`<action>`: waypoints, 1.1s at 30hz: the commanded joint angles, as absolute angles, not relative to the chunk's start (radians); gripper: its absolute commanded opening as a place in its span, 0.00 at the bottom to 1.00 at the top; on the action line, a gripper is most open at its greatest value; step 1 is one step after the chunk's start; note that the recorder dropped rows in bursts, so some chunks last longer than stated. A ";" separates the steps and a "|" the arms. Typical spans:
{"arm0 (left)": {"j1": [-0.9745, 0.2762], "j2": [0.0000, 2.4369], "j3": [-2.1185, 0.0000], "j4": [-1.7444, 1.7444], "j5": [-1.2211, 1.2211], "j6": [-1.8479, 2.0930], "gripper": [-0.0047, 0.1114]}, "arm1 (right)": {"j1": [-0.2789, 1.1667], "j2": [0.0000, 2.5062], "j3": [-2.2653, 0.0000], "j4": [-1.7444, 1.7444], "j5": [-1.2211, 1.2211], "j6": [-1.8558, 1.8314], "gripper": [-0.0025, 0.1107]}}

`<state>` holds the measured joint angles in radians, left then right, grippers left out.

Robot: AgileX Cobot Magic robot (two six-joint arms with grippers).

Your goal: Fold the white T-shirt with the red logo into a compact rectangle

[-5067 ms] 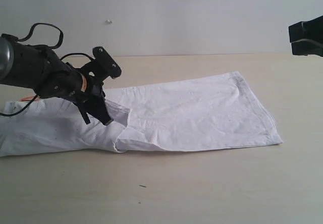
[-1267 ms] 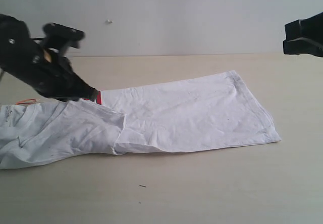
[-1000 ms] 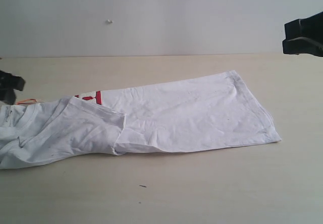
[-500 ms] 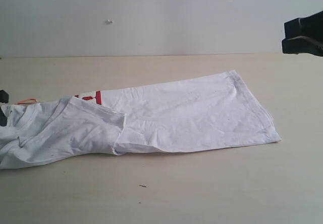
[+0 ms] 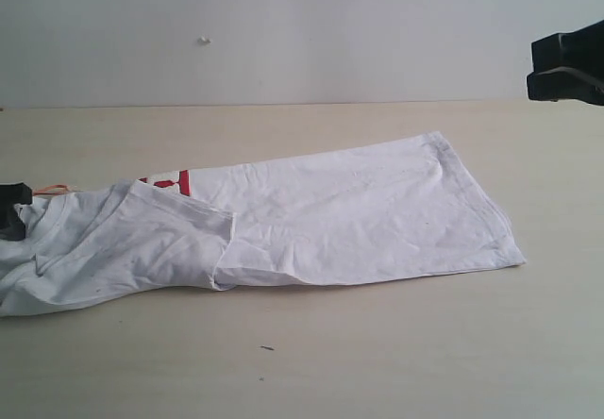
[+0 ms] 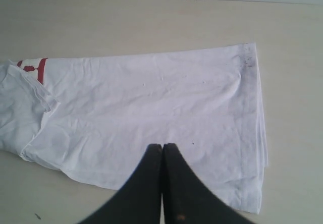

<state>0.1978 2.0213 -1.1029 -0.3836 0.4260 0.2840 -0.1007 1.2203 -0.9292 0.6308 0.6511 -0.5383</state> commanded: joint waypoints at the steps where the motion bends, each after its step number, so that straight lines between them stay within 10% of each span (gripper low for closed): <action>1: 0.200 2.060 -1.093 -0.571 0.492 0.441 0.44 | -0.104 1.224 -0.924 0.639 0.652 -0.549 0.02; 9: 0.200 2.058 -1.093 -0.831 0.571 0.680 0.31 | -0.104 1.224 -0.924 0.642 0.658 -0.549 0.02; 13: 0.200 2.039 -1.093 -0.824 0.569 0.707 0.04 | -0.104 1.224 -0.924 0.643 0.658 -0.549 0.02; 33: 0.031 1.873 -1.298 -0.879 0.758 0.614 0.04 | -0.104 1.224 -0.924 0.685 0.662 -0.582 0.02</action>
